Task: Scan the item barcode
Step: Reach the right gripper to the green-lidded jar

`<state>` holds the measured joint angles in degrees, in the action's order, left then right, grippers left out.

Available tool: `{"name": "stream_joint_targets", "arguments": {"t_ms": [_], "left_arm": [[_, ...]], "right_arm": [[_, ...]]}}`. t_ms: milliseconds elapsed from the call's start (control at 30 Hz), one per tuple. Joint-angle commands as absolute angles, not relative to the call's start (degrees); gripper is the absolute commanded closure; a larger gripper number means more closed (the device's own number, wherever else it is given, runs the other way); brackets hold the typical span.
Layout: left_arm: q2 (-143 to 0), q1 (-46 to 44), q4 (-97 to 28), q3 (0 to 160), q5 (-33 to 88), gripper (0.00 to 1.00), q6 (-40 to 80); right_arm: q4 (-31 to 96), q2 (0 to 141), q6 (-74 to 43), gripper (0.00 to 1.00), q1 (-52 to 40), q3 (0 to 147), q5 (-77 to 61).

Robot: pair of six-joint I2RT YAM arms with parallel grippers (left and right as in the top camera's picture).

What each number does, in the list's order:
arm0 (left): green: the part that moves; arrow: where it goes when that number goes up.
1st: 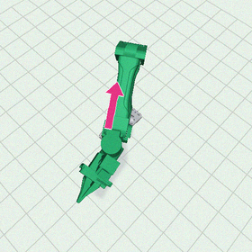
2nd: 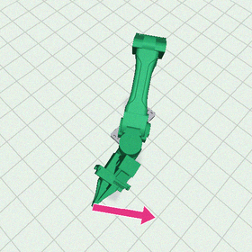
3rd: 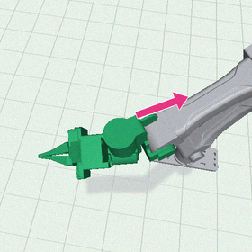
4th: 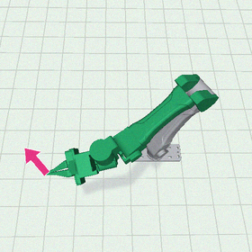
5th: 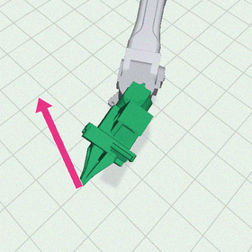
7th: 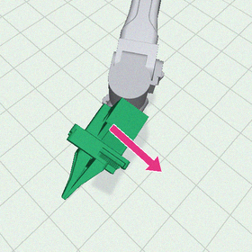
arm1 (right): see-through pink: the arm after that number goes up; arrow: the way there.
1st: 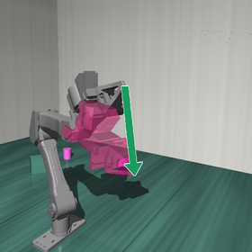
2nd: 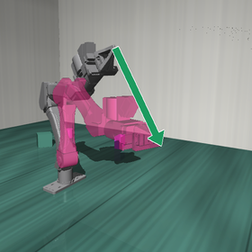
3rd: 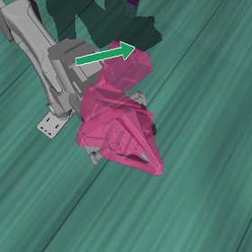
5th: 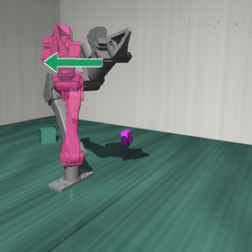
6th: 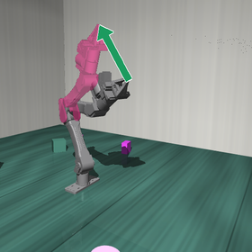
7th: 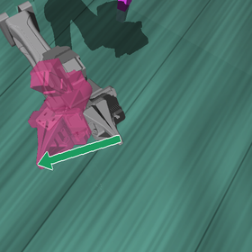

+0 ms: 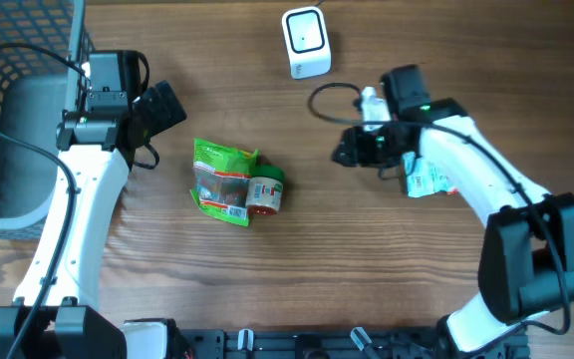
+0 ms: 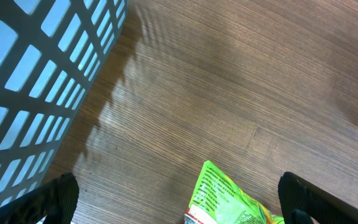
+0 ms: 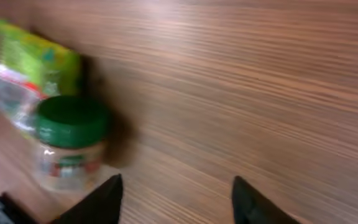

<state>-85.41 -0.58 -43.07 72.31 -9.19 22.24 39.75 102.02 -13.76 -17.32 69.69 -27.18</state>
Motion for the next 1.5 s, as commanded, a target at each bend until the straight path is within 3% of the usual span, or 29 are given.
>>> {"name": "stream_joint_targets", "arguments": {"t_ms": [0, 100, 233, 333, 500, 600, 633, 867, 900, 1000, 1067, 1133, 1467], "left_arm": [[-85.41, -0.51, -42.92, 72.6, -9.72, 0.0, 22.98], [-85.41, -0.51, -42.92, 72.6, -9.72, 0.0, 22.98], [-85.41, -0.51, -42.89, 72.6, -9.72, 0.0, 22.98], [-85.41, -0.51, -42.92, 72.6, -9.72, 0.0, 22.96], [-85.41, -0.51, -42.89, 72.6, -9.72, 0.0, 22.98], [-85.41, -0.51, -42.89, 72.6, -9.72, 0.0, 22.98], [-85.41, -0.51, -42.92, 72.6, -9.72, 0.0, 22.96], [-85.41, -0.51, -42.92, 72.6, -9.72, 0.0, 22.98], [-85.41, -0.51, -42.92, 72.6, -9.72, 0.0, 22.98], [-85.41, -0.51, -42.92, 72.6, -9.72, 0.0, 22.96], [-85.41, -0.51, -42.92, 72.6, -9.72, 0.0, 22.98], [-85.41, -0.51, -42.89, 72.6, -9.72, 0.0, 22.98], [-85.41, -0.51, -42.92, 72.6, -9.72, 0.0, 22.98]], "right_arm": [[34.98, 101.14, -22.37, 0.35, -25.28, 70.43, -29.56], [37.06, 101.08, -29.69, 0.34, -31.97, 73.28, -17.69], [52.21, 101.34, -37.19, 0.34, -38.22, 88.82, -4.21], [55.83, 102.78, -37.65, 0.33, -40.27, 96.6, 0.01], [56.4, 109.71, -39.79, 0.32, -41.98, 97.17, 0.16], [55.75, 115.39, -40.66, 0.26, -43.72, 97.17, 0.47], [55.37, 117.75, -40.73, 0.16, -44.38, 97.17, 1.67], [53.23, 120.57, -42.17, 0.09, -45.8, 97.03, 4.05], [52.8, 120.57, -42.24, 0.0, -45.8, 96.84, 4.05], [50.41, 120.57, -42.57, 0.0, -45.8, 95.74, 3.36], [49.95, 120.57, -43.13, 0.13, -45.8, 95.11, 3.4], [49.21, 120.57, -46.94, 0.18, -45.8, 94.02, 3.75], [42.59, 120.66, -48.21, 0.23, -45.8, 87.46, 3.84]]}}
